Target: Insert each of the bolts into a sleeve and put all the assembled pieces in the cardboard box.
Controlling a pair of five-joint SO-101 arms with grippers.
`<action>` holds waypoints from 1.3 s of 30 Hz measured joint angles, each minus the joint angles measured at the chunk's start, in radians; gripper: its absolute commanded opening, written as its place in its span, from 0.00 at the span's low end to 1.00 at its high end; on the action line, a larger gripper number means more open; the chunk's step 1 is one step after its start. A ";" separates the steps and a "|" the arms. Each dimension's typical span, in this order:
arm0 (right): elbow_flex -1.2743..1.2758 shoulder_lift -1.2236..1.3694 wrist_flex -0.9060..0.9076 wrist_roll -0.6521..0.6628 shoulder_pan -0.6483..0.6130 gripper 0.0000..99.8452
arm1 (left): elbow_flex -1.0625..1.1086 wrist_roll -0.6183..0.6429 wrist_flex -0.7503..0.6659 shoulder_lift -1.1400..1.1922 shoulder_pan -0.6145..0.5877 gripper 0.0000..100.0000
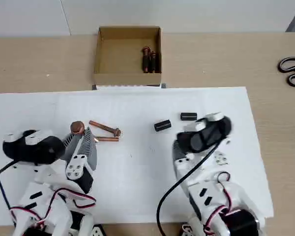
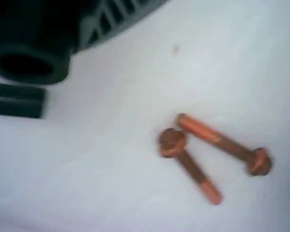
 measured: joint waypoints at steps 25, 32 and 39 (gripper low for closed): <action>0.089 -0.003 -0.021 0.000 -0.367 0.00 | 0.172 0.250 -0.264 -0.015 0.253 0.00; 0.138 -0.077 -0.061 0.064 -0.367 0.00 | 0.172 0.250 -0.264 -0.015 0.336 0.00; 0.219 -0.199 -0.051 0.169 -0.368 0.00 | 0.172 0.250 -0.264 -0.015 0.354 0.00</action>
